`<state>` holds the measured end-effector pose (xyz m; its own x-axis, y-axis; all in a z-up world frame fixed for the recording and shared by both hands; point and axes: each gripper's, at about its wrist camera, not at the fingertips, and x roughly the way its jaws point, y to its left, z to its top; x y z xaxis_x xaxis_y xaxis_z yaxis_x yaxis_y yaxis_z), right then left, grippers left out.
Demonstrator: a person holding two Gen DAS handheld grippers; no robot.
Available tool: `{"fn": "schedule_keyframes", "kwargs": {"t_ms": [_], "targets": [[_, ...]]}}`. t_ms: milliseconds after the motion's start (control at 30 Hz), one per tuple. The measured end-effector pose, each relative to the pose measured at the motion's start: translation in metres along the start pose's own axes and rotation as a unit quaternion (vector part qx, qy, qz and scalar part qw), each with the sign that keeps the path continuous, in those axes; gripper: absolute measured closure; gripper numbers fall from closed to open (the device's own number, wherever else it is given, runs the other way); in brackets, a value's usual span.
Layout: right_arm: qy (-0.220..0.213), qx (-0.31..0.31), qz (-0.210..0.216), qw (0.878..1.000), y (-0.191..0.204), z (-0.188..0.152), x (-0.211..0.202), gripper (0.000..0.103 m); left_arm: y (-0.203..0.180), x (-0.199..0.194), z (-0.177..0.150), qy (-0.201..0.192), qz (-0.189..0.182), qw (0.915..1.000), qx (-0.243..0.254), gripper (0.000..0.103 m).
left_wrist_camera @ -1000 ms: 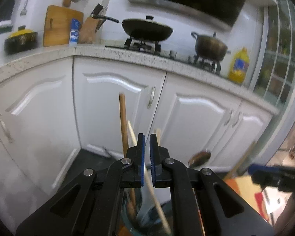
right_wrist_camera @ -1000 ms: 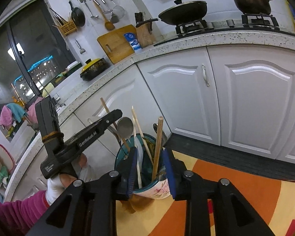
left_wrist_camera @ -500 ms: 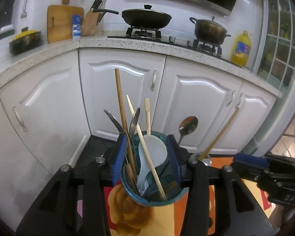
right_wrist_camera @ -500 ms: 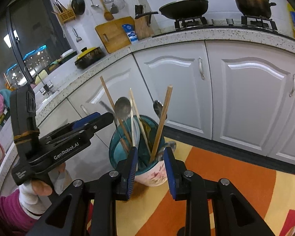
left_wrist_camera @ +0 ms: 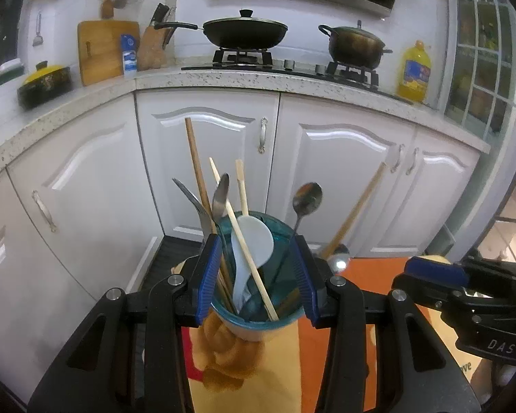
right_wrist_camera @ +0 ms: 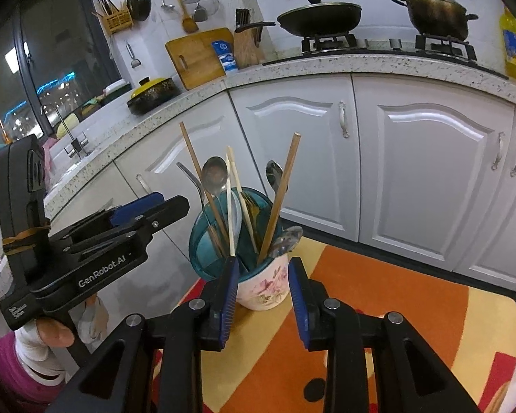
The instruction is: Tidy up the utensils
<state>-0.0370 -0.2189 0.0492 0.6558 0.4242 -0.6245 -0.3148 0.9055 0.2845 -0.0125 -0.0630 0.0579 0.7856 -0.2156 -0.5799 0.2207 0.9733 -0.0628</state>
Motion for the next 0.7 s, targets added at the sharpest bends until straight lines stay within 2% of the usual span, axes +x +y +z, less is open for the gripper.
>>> {"fn": "schedule_keyframes", "kwargs": {"t_ms": [400, 700], "targets": [[0.002, 0.012, -0.019, 1.0, -0.01, -0.018, -0.008, 0.072, 0.015, -0.005, -0.023, 0.042, 0.0, 0.9989, -0.023, 0.062], [0.007, 0.022, -0.019, 1.0, -0.014, -0.029, -0.006, 0.07, 0.004, 0.0, -0.039, 0.068, 0.003, 0.9975, -0.021, 0.062]]}}
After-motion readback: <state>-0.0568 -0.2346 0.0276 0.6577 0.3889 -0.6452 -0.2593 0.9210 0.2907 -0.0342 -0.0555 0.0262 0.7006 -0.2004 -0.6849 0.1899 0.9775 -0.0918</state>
